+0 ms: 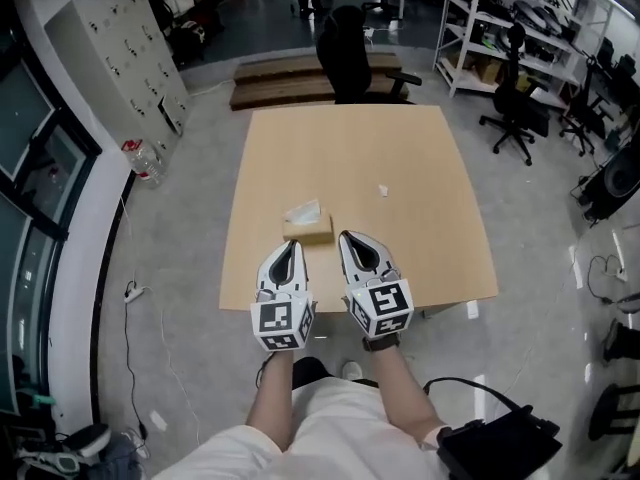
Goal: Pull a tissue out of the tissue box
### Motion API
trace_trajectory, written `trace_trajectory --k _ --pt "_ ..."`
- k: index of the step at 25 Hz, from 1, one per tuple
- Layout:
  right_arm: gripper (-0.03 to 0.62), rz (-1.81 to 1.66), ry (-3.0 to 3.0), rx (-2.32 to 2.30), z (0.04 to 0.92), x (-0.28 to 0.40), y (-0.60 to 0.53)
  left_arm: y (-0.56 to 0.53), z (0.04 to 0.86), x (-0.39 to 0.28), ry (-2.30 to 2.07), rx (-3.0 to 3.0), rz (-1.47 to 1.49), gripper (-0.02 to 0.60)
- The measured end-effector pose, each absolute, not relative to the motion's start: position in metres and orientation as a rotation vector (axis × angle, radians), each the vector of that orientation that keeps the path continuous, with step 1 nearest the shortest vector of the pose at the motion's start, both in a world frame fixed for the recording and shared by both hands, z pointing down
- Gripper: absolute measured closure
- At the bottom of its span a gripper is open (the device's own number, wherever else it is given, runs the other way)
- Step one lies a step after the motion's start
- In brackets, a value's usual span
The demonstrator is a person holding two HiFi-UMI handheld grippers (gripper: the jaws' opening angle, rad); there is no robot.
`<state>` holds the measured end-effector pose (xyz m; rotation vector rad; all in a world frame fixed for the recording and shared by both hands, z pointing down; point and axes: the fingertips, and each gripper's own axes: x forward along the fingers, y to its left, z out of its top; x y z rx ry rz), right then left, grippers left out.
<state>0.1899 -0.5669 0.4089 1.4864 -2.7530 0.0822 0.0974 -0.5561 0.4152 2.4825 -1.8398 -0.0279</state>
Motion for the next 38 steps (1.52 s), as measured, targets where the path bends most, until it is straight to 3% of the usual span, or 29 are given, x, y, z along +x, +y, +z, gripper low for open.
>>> trace_trajectory --k 25,27,33,38 --pt "0.586 0.384 -2.39 1.27 0.625 0.092 -0.777 -0.769 0.61 0.016 -1.615 2.259 0.242 0.581" --pt "0.548 0.386 -2.367 1.246 0.635 0.086 -0.788 -0.778 0.617 0.011 -1.611 2.247 0.254 0.581" --pt "0.34 0.434 -2.281 1.185 0.673 0.072 -0.809 -0.796 0.639 -0.002 -1.595 2.212 0.274 0.581" --pt "0.329 0.502 -2.251 1.179 0.693 0.057 -0.817 -0.807 0.65 -0.019 -1.576 2.179 0.251 0.581"
